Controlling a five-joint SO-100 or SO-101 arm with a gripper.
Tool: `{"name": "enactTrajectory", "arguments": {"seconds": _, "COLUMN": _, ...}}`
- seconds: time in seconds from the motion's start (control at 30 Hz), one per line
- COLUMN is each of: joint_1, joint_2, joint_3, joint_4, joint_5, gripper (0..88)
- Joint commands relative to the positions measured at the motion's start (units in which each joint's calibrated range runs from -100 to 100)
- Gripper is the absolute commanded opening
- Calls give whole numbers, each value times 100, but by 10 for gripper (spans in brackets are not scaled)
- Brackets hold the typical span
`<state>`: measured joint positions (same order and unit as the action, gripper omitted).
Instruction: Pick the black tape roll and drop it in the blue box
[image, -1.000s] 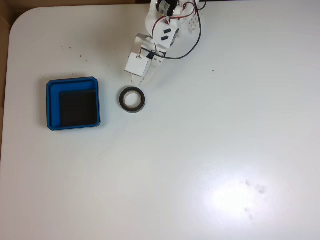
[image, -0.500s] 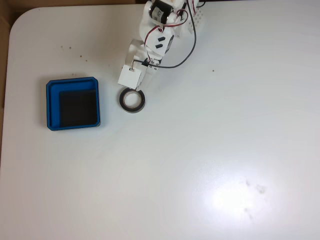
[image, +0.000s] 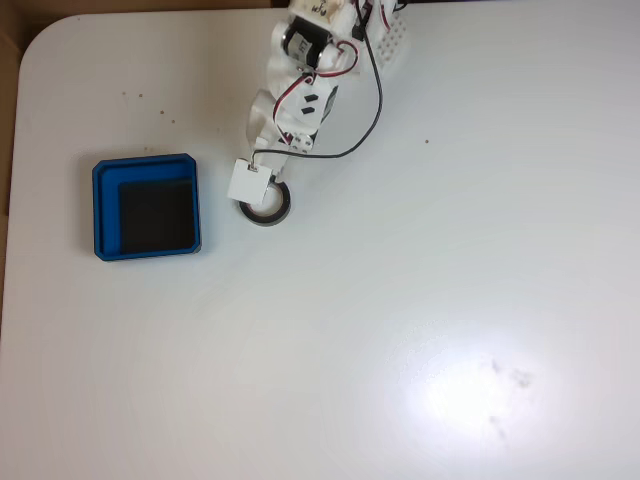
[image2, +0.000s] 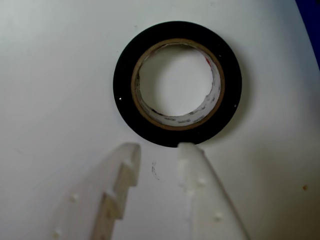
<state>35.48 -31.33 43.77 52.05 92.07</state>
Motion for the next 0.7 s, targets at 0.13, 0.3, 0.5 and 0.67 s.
{"name": "enactTrajectory", "arguments": {"seconds": 0.13, "joint_1": -172, "joint_2": 6, "joint_3": -414, "joint_4": 26, "joint_5": -13, "gripper": 12}}
{"name": "enactTrajectory", "arguments": {"seconds": 0.3, "joint_1": -192, "joint_2": -3, "joint_3": -414, "joint_4": 26, "joint_5": -22, "gripper": 12}}
{"name": "enactTrajectory", "arguments": {"seconds": 0.5, "joint_1": -192, "joint_2": 23, "joint_3": -837, "joint_4": 26, "joint_5": -22, "gripper": 12}}
{"name": "enactTrajectory", "arguments": {"seconds": 0.67, "joint_1": -201, "joint_2": 56, "joint_3": -864, "joint_4": 26, "joint_5": -22, "gripper": 12}}
